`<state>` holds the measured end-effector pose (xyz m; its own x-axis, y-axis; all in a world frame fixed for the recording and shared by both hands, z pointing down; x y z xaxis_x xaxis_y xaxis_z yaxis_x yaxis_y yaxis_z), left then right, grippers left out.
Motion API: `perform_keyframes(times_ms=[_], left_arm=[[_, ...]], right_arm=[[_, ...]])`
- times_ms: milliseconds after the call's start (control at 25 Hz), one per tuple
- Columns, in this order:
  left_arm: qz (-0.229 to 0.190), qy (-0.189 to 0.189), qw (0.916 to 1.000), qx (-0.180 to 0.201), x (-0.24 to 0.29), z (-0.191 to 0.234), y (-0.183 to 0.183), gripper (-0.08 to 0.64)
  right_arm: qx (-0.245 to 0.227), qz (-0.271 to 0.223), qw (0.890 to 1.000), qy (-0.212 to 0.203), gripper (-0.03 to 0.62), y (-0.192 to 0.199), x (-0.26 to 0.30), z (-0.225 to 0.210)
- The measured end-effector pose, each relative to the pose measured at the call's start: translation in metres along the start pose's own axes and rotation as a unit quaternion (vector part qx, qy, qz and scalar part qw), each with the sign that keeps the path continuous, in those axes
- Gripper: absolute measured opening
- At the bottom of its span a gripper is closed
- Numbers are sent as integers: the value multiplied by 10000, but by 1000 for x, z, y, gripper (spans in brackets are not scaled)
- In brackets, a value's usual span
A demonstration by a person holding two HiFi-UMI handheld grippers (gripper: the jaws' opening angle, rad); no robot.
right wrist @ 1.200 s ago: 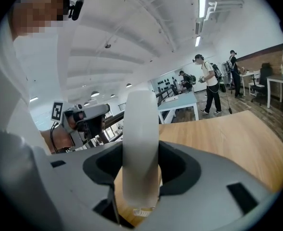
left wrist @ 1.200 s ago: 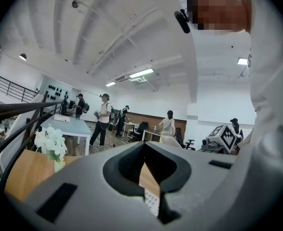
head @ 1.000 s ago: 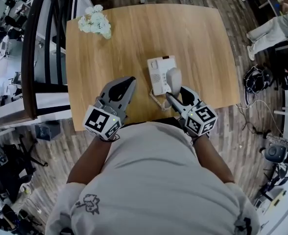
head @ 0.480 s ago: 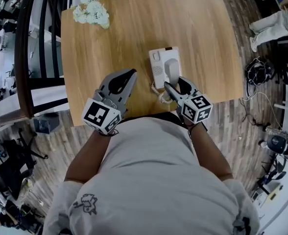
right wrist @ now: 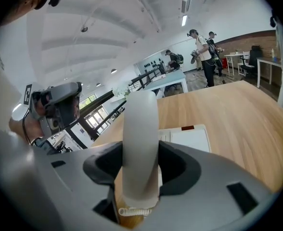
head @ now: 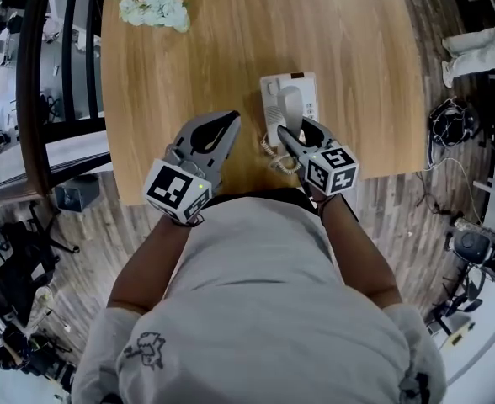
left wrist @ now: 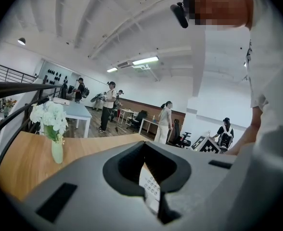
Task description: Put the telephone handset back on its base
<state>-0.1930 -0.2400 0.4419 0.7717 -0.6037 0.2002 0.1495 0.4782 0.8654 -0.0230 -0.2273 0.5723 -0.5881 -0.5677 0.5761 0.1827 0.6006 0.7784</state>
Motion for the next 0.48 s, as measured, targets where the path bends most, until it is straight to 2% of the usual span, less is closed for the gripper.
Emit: perform_keyframes(times_ms=[480], left_arm=[[314, -27, 9994, -140, 24, 13, 24, 6]], right_arm=[[171, 473, 9987, -15, 224, 15, 39, -18]])
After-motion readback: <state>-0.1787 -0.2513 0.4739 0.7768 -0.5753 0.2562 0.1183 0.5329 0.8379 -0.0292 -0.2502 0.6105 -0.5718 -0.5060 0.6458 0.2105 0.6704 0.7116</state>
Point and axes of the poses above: the fingertips, and each gripper's own axes: x forward along the fingers, z to its left, y out of its underside, the point moved 4 cm from there along -x, backward along the fingers, and after that the axes turned 11 degrees about -x, right-handed, at the moved point
